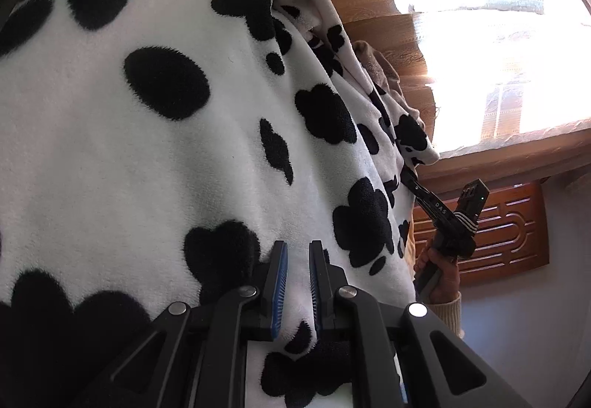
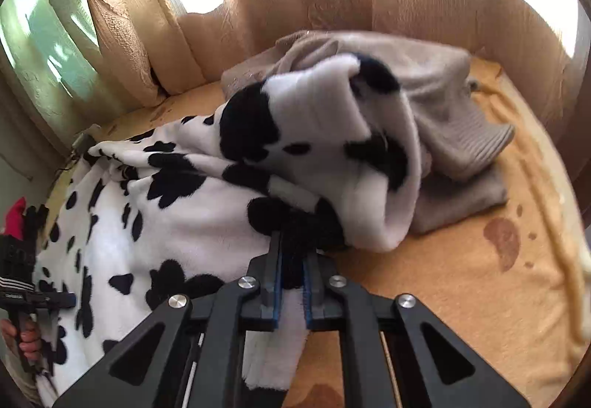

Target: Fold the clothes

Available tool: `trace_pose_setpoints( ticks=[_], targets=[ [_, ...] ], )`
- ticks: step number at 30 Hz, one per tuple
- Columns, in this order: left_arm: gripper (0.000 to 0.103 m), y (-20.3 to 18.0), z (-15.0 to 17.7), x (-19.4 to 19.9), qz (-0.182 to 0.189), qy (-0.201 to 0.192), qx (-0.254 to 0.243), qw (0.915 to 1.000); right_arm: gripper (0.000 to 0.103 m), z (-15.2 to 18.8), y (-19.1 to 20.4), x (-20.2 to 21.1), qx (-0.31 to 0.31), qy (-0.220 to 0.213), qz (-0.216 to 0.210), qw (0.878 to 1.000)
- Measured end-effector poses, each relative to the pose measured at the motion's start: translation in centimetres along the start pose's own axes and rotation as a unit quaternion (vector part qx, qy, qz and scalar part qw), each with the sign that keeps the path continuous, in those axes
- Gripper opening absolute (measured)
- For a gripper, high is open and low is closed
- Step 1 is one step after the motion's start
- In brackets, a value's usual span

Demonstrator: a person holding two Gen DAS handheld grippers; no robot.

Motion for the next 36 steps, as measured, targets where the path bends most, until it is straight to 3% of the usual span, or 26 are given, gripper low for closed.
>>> trace_pose_setpoints(
  ticks=[4, 8, 11, 12, 14, 15, 16, 20, 24, 27, 29, 31, 35, 36],
  targets=[
    [0.013, -0.1, 0.6, 1.0, 0.033, -0.009, -0.019, 0.9992, 0.010, -4.2, -1.3, 1.0, 0.020, -0.047, 0.056, 0.997],
    [0.013, -0.2, 1.0, 1.4, 0.047, -0.013, -0.033, 0.9983, 0.010, -4.0, -0.5, -1.9, 0.064, -0.024, 0.089, 0.994],
    [0.013, -0.3, 1.2, 1.3, 0.044, -0.008, -0.039, 0.9982, 0.013, -3.6, -0.5, -2.0, 0.073, -0.033, 0.088, 0.993],
    [0.013, -0.4, 1.3, 1.3, 0.042, -0.006, -0.041, 0.9982, 0.018, -3.5, -0.6, -1.7, 0.067, -0.030, 0.077, 0.994],
    [0.013, -0.6, 1.6, 1.1, 0.035, -0.001, -0.047, 0.9983, 0.042, -2.7, -0.8, -1.1, 0.048, -0.007, 0.051, 0.998],
    [0.013, -0.6, 1.8, 1.3, 0.029, 0.003, -0.051, 0.9983, 0.068, -2.1, -1.0, -0.2, 0.042, -0.008, 0.057, 0.997],
    [0.013, -0.6, 2.0, 1.5, 0.023, 0.007, -0.055, 0.9982, 0.087, -1.5, -1.3, 1.1, 0.039, -0.020, 0.075, 0.996],
    [0.013, -0.8, 3.1, 2.4, -0.012, 0.027, -0.072, 0.9970, 0.087, 2.1, -1.6, 7.6, 0.044, -0.065, 0.095, 0.992],
    [0.013, -2.1, 5.4, 4.2, -0.067, 0.042, -0.136, 0.9876, 0.087, 7.1, 3.0, 14.3, 0.062, -0.103, 0.031, 0.992],
    [0.013, -3.7, 8.6, 4.6, -0.120, 0.062, -0.216, 0.9669, 0.087, 10.9, 8.5, 17.5, 0.115, -0.123, -0.007, 0.986],
    [0.013, -4.6, 11.2, 5.0, -0.157, 0.083, -0.274, 0.9451, 0.087, 13.5, 12.7, 18.6, 0.163, -0.128, -0.031, 0.978],
    [0.013, -5.2, 13.9, 4.7, -0.197, 0.106, -0.328, 0.9179, 0.087, 16.2, 17.1, 19.0, 0.216, -0.127, -0.057, 0.967],
    [0.013, -5.0, 18.2, 4.4, -0.264, 0.148, -0.403, 0.8636, 0.087, 20.8, 25.0, 19.0, 0.332, -0.124, -0.094, 0.930],
    [0.013, -4.7, 18.6, 4.6, -0.270, 0.151, -0.405, 0.8607, 0.087, 21.9, 26.6, 19.2, 0.361, -0.131, -0.098, 0.918]
  ],
)
Point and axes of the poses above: each gripper's, at about its wrist camera, not at the fingertips, and x roughly against the way its jaws point, y to its left, z to its underside, the point moved 8 cm from there along -x, roughly the way its jaws point, and after that the axes turned 8 degrees about z, right-handed, at the moved point
